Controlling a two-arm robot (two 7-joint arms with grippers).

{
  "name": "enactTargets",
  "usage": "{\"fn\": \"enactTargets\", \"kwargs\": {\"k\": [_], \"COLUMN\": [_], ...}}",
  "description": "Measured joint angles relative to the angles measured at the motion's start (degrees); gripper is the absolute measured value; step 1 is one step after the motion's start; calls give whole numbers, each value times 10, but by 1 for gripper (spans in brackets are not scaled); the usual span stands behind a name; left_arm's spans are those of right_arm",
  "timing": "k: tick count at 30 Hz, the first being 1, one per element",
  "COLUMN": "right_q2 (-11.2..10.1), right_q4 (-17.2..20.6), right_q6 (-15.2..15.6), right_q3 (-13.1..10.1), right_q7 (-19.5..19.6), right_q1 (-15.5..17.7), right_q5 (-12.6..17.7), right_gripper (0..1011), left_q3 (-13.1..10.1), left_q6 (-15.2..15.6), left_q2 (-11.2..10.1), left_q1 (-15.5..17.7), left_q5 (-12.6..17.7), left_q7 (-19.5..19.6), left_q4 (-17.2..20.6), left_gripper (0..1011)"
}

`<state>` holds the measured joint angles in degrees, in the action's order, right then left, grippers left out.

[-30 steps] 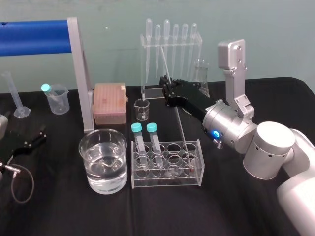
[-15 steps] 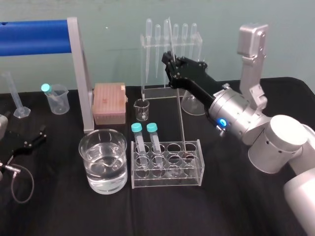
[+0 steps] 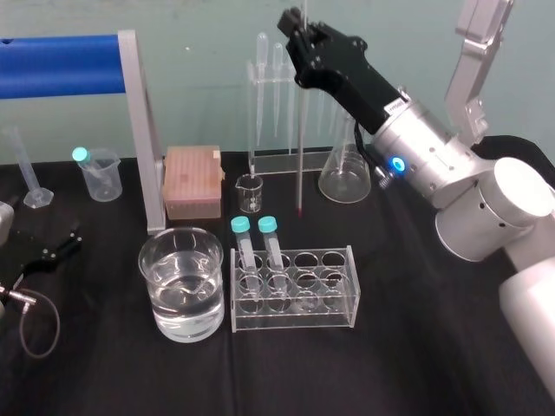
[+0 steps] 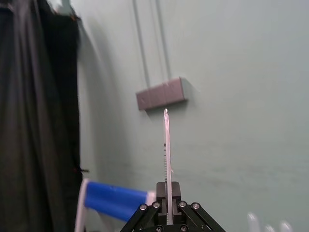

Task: Hold the thermometer with one hand and immerse one end into the beaker, then reinsert it into the test tube rack.

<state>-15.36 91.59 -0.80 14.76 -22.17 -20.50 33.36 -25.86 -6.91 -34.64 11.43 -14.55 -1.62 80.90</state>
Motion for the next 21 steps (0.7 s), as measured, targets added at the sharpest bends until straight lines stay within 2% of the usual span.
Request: {"fn": "enactTargets", "kwargs": {"k": [6,14,21], "right_q2": [13,23,32], "right_q4": [-22,-44,-59], "right_q6": [-26,-45,-76], "right_q3": [15,41,73], "right_q7": [-35,-76,-128], "right_q1": [-28,-45,-56], "right_q5": [33,59,79], "right_gripper": [56,56,56], "left_q3": [0,0,0], "left_q6": [0,0,0], "left_q2": [0,0,0], "left_q1": [0,0,0], "left_q5": [0,0,0], "left_q7": [0,0,0], "left_q4": [0,0,0], "left_gripper": [1008,1008,1008]}}
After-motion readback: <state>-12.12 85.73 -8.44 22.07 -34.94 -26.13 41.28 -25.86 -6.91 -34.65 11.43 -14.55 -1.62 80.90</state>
